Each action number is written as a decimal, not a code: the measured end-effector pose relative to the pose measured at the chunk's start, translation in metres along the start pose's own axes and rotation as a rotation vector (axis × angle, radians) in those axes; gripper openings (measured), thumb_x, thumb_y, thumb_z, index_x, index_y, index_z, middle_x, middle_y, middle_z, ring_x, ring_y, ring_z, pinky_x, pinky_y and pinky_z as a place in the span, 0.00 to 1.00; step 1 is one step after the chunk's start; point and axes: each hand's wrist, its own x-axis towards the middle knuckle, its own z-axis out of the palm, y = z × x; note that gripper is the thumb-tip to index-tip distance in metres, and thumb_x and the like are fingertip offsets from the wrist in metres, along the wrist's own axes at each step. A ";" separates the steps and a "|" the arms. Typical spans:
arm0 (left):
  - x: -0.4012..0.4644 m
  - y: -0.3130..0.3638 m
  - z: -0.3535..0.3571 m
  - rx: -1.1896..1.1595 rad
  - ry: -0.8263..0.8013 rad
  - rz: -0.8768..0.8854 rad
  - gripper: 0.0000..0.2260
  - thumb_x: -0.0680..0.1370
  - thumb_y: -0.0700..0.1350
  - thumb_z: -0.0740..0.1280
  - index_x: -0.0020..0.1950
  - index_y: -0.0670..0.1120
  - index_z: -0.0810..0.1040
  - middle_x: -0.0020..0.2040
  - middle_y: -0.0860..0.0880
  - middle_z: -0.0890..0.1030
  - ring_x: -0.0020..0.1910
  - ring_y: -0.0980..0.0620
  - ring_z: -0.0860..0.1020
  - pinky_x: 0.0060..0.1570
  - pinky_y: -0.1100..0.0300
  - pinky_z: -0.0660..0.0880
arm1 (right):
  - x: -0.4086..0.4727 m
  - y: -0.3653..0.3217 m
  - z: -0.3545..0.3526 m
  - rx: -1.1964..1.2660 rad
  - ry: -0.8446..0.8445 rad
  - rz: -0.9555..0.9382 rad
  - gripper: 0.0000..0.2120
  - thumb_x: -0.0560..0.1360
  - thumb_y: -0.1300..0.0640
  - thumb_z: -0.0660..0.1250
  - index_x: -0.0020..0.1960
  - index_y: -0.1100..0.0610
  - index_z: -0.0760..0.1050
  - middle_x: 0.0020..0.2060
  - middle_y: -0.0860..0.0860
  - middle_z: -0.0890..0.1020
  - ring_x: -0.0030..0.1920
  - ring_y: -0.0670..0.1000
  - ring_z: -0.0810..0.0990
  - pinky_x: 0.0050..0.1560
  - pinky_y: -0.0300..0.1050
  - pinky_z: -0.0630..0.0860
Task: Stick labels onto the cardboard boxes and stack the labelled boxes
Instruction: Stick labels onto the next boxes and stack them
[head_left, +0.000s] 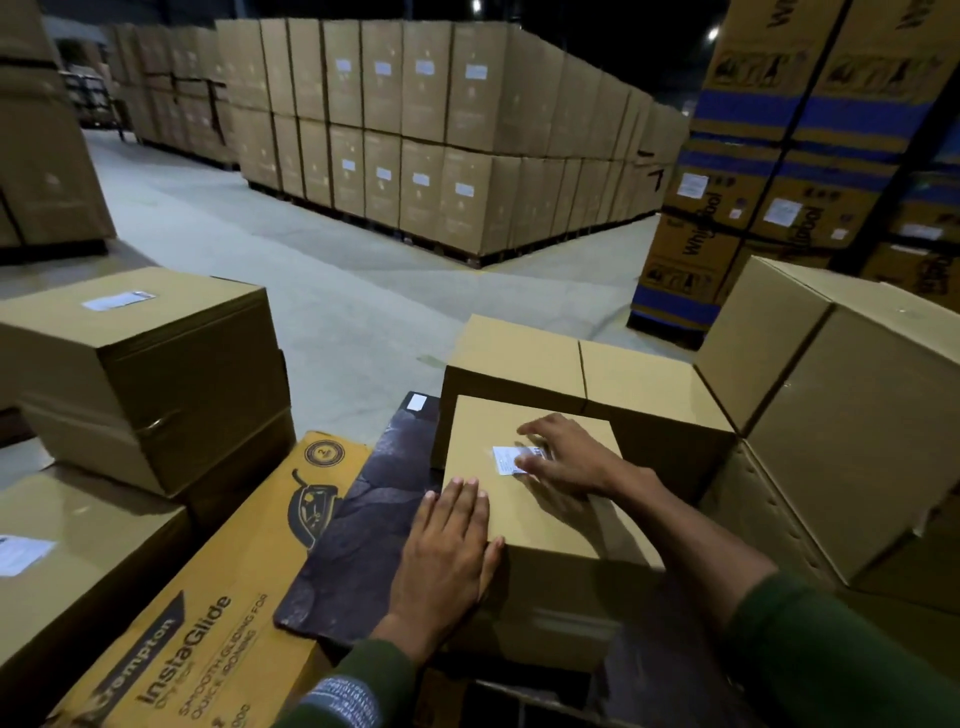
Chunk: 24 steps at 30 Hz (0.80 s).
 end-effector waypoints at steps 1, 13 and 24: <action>0.000 0.001 0.001 0.002 0.006 0.002 0.25 0.83 0.56 0.51 0.70 0.41 0.74 0.70 0.40 0.74 0.70 0.42 0.71 0.65 0.41 0.72 | 0.005 0.000 0.000 -0.016 -0.048 0.008 0.32 0.74 0.36 0.63 0.72 0.52 0.68 0.68 0.55 0.70 0.68 0.56 0.67 0.67 0.54 0.67; 0.000 0.003 0.009 0.017 0.120 -0.004 0.24 0.82 0.55 0.55 0.68 0.40 0.75 0.69 0.40 0.75 0.70 0.42 0.72 0.66 0.42 0.71 | 0.032 0.005 -0.022 -0.090 -0.260 -0.002 0.27 0.69 0.41 0.76 0.64 0.46 0.74 0.62 0.51 0.69 0.60 0.52 0.71 0.58 0.47 0.75; -0.001 0.006 0.012 0.013 0.186 -0.020 0.24 0.82 0.55 0.55 0.68 0.40 0.76 0.68 0.41 0.75 0.70 0.43 0.71 0.65 0.42 0.71 | 0.051 -0.004 -0.028 -0.213 -0.355 -0.005 0.24 0.63 0.41 0.80 0.55 0.43 0.75 0.58 0.50 0.67 0.57 0.53 0.73 0.58 0.52 0.77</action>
